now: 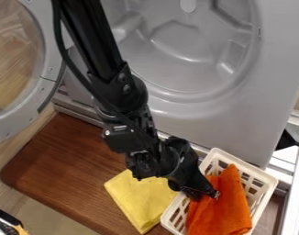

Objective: Move the white basket to the left side of the table

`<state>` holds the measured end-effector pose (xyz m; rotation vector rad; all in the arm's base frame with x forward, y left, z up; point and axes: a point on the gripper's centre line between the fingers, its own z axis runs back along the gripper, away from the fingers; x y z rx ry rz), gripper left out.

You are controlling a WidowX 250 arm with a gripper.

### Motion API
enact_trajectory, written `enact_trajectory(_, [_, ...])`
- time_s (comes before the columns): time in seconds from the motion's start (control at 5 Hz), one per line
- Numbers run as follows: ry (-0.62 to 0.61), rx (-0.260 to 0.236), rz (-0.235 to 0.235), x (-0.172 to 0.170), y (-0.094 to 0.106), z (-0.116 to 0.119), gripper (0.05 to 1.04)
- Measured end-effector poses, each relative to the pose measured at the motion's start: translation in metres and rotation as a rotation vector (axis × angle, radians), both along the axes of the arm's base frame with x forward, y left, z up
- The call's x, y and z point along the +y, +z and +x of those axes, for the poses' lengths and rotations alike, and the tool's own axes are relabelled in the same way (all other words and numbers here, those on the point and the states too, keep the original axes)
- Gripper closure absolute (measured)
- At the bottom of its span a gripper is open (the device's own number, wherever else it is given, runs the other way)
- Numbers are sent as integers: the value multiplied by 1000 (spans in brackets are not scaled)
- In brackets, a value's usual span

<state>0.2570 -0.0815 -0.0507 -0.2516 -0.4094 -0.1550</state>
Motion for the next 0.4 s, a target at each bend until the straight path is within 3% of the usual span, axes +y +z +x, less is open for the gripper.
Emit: enact_trajectory(0.4, [-100, -55, -81, 5, 21, -3, 980])
